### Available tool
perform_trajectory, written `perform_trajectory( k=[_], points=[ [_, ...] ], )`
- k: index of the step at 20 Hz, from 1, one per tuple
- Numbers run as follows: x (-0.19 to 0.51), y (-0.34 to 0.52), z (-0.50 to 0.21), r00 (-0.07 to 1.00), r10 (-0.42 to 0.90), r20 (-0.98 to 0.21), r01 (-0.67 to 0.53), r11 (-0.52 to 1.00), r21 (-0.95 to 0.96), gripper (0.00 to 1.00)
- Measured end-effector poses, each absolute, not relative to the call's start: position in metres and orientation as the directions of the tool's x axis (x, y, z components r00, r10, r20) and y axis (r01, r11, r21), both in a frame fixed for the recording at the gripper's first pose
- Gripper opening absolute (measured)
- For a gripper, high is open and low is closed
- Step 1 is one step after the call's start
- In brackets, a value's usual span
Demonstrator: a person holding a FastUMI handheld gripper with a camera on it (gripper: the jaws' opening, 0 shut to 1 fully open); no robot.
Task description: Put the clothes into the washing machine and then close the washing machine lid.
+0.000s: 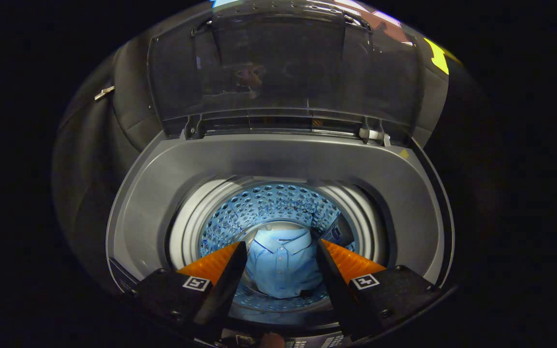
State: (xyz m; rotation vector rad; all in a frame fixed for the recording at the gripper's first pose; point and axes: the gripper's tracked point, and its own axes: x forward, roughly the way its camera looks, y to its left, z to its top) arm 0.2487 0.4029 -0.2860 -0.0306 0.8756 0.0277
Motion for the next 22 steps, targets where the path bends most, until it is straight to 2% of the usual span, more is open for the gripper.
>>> perform_trajectory(
  k=[4, 8, 14, 22],
  points=[
    [0.248, 0.406, -0.288, 0.631, 0.020, -0.775, -0.065, 0.998, -0.027, 0.90],
    [0.248, 0.406, -0.284, 0.643, 0.016, -0.766, -0.079, 0.996, -0.045, 0.95],
    [0.249, 0.403, -0.274, 0.677, 0.022, -0.735, -0.044, 0.999, -0.010, 0.96],
    [0.256, 0.406, -0.199, 0.784, 0.020, -0.621, -0.058, 0.997, -0.042, 0.94]
  ],
)
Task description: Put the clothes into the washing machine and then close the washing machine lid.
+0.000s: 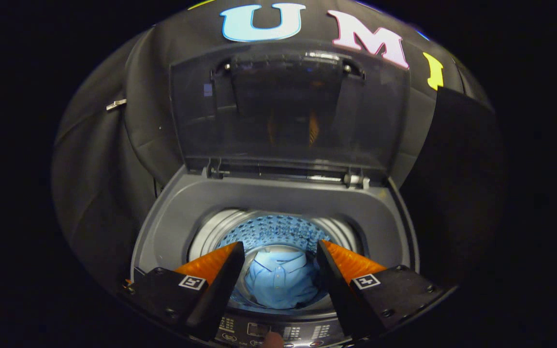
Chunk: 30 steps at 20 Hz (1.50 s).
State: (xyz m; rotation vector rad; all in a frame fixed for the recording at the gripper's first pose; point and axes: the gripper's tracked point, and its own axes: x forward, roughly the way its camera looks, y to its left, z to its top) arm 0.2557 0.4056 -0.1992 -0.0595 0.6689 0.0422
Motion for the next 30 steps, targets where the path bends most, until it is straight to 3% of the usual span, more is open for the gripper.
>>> perform_trajectory(
  k=[13, 21, 30],
  points=[
    [0.304, 0.399, -0.039, 0.892, 0.020, -0.451, -0.023, 1.000, -0.001, 0.94],
    [0.381, 0.403, 0.037, 0.920, 0.020, -0.391, -0.026, 1.000, -0.010, 0.95],
    [0.441, 0.401, 0.008, 0.875, 0.023, -0.484, 0.007, 0.998, 0.062, 0.95]
  ],
)
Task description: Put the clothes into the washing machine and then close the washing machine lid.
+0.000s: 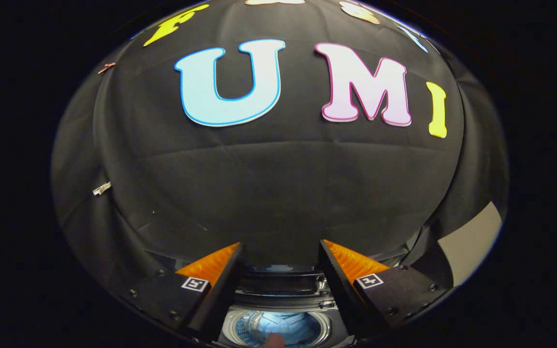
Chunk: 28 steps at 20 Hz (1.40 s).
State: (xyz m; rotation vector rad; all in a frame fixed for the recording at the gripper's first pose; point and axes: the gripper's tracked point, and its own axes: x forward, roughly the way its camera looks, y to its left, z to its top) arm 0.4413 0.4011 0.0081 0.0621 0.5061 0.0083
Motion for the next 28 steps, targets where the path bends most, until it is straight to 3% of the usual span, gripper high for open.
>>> perform_trajectory(
  k=[7, 14, 28],
  points=[
    [0.421, 0.401, 0.008, 0.895, 0.008, -0.447, 0.007, 0.999, 0.032, 0.97],
    [0.365, 0.402, 0.010, 0.942, 0.002, -0.335, 0.008, 1.000, 0.029, 0.97],
    [0.310, 0.407, -0.003, 0.947, 0.022, -0.320, -0.012, 0.999, 0.033, 0.97]
  ],
)
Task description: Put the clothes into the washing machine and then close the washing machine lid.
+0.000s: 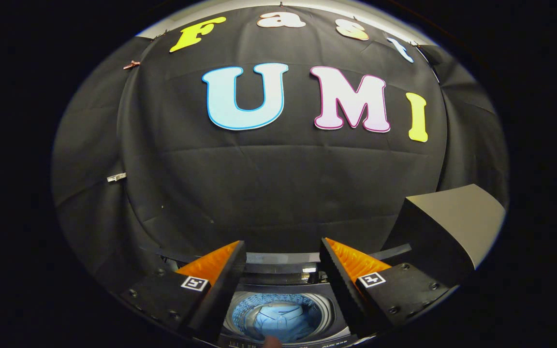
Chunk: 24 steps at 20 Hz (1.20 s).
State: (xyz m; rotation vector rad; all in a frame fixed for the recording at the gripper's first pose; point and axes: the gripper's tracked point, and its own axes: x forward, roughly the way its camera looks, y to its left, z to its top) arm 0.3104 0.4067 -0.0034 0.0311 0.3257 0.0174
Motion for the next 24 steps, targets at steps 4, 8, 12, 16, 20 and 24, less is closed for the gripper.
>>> perform_trajectory(
  k=[4, 8, 12, 16, 20, 24],
  points=[
    [0.295, 0.400, -0.024, 0.941, 0.013, -0.338, 0.005, 0.999, 0.052, 0.97],
    [0.281, 0.399, -0.068, 0.926, 0.022, -0.378, -0.010, 0.999, 0.035, 0.97],
    [0.258, 0.396, -0.113, 0.909, 0.030, -0.415, -0.012, 0.999, 0.047, 0.97],
    [0.240, 0.393, -0.132, 0.906, 0.042, -0.422, -0.017, 0.998, 0.064, 0.97],
    [0.231, 0.384, -0.100, 0.924, 0.051, -0.378, -0.047, 0.999, 0.021, 0.97],
    [0.211, 0.364, -0.049, 0.953, 0.066, -0.296, -0.061, 0.998, 0.025, 1.00]
  ],
)
